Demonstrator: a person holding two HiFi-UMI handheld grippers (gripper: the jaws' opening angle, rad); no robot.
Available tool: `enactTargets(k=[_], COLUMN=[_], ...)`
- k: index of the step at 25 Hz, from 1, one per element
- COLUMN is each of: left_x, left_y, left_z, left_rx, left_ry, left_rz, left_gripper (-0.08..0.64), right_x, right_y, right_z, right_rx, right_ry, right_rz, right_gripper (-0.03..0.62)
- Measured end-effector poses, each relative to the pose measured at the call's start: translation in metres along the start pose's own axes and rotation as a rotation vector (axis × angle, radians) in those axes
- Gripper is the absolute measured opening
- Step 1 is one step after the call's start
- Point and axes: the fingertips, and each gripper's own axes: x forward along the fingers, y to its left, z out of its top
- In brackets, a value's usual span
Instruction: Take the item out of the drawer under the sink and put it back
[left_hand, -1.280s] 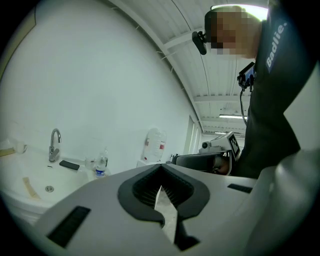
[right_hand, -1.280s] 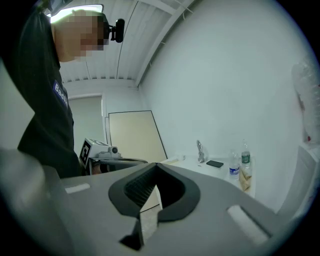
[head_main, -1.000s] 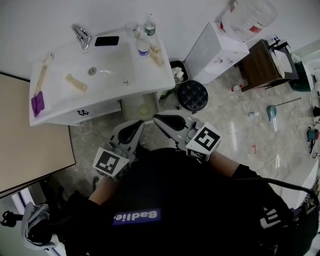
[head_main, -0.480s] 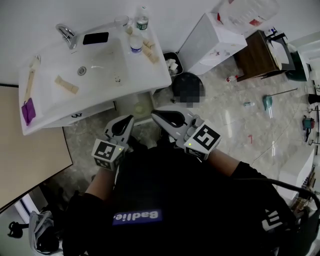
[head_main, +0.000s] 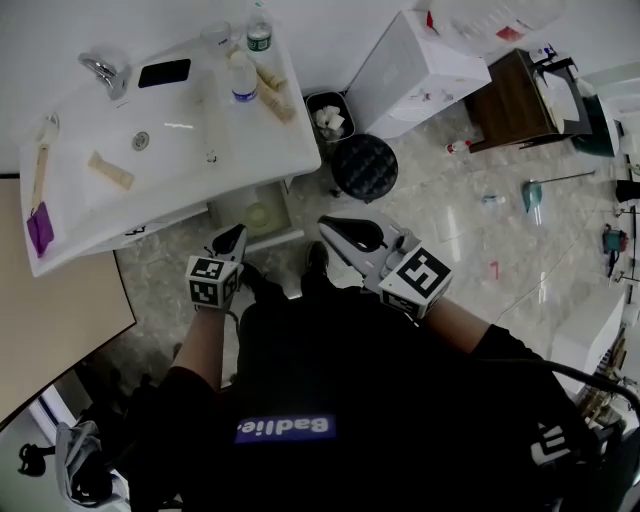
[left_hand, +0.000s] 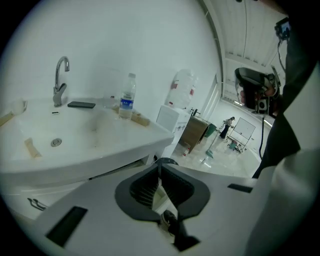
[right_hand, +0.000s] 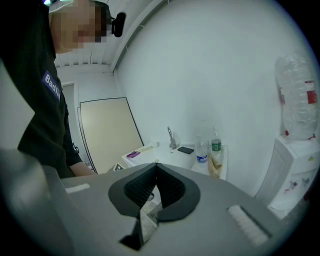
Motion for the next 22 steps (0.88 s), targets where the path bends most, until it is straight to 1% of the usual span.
enactTargets(k=[4,8,10,15,20,22], left_x=[0.036,0.070,0.084,0.113,0.139,0.148], left_y=[0.014,0.019,0.023,0.040,0.055,0.062], left_z=[-0.028,-0.055,-0.066,-0.086,-0.106,-0.112], left_rx=[-0.003,-0.021,-0.024,-0.013,-0.043,-0.042], left_ry=[0.084,0.160,0.194,0.263,0.338,0.368], left_rz=[0.049,0.063,0.066,0.104,0.142,0.164], left_gripper=[0.008,0.011,0.074,0.101,0.143,0.156], right_x=[-0.018,-0.027,-0.031,-0.044,-0.052,-0.055], right_y=[-0.027,-0.044,-0.049,-0.065,-0.075,-0.077], right_z=[-0.016,-0.031,-0.039,-0.051,-0.065,-0.070], right_rx=[0.020,0.049,0.056,0.077,0.105,0.112], right_ry=[0.032,0.050,0.069,0.091,0.110,0.123], right_rz=[-0.022,-0.040,-0.047,-0.081,-0.108,-0.118], right_gripper=[0.002,0.002,0.002,0.002,0.002,0.002])
